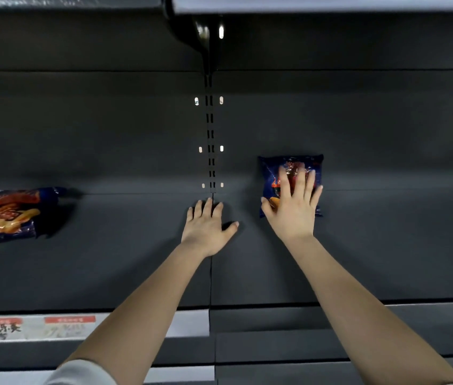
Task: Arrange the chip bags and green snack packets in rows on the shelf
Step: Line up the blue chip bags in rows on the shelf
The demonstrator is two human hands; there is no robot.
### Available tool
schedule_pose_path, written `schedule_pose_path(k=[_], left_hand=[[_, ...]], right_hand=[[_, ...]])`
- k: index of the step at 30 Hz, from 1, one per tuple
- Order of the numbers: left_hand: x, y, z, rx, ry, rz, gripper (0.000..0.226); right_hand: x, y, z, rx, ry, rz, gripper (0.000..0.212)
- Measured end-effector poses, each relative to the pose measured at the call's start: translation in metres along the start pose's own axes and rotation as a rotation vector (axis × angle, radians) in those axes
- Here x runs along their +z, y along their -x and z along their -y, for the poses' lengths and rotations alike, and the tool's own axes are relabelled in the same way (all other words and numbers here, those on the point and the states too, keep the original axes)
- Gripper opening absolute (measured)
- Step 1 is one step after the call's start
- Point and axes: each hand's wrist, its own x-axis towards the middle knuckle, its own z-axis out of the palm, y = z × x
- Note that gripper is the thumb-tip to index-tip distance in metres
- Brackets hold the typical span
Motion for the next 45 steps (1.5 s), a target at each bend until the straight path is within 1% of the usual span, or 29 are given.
schedule_pose_path(k=[3,6,8,9,12,14,17,20,25,27,31,35,37,40,42,45], left_hand=[[-0.008,-0.001,0.006,0.035,0.028,-0.004,0.066],[-0.023,0.004,0.028,0.039,0.009,-0.098,0.060],[-0.032,0.013,0.049,0.013,-0.017,-0.143,0.058],[-0.036,0.019,0.061,-0.012,-0.015,-0.157,0.056],[-0.042,0.047,0.103,-0.121,-0.001,-0.207,0.053],[-0.045,0.068,0.134,-0.192,0.007,-0.250,0.051],[-0.052,0.095,0.182,-0.249,0.009,-0.323,0.045],[-0.064,0.110,0.228,-0.260,-0.012,-0.399,0.042],[-0.087,0.125,0.295,-0.291,0.016,-0.505,0.040],[-0.092,0.134,0.322,-0.319,0.008,-0.500,0.046],[-0.097,0.142,0.372,-0.391,0.009,-0.411,0.056],[-0.084,0.143,0.393,-0.455,0.111,-0.318,0.067],[-0.073,0.144,0.396,-0.465,0.143,-0.322,0.074],[-0.067,0.141,0.399,-0.446,0.188,-0.358,0.079],[-0.068,0.140,0.399,-0.435,0.196,-0.357,0.080],[-0.067,0.139,0.400,-0.422,0.176,-0.372,0.082]], right_hand=[[-0.009,-0.003,0.031,-0.188,-0.028,-0.067,0.067],[-0.011,-0.002,0.071,-0.320,-0.137,-0.043,0.060],[-0.004,0.005,0.098,-0.345,-0.230,0.019,0.055],[0.002,0.010,0.112,-0.347,-0.265,0.091,0.053],[0.024,0.025,0.153,-0.367,-0.299,0.309,0.052],[0.032,0.030,0.181,-0.400,-0.304,0.374,0.052],[0.036,0.033,0.224,-0.426,-0.312,0.406,0.050],[0.037,0.034,0.267,-0.443,-0.337,0.409,0.047],[0.045,0.036,0.343,-0.479,-0.384,0.405,0.044],[0.050,0.037,0.377,-0.492,-0.388,0.404,0.044],[0.064,0.043,0.440,-0.522,-0.434,0.400,0.044],[0.079,0.037,0.482,-0.497,-0.408,0.427,0.047],[0.088,0.035,0.495,-0.485,-0.322,0.431,0.053],[0.104,0.041,0.504,-0.482,-0.142,0.503,0.063],[0.111,0.048,0.506,-0.488,-0.071,0.451,0.065],[0.115,0.050,0.505,-0.485,-0.061,0.382,0.066]])
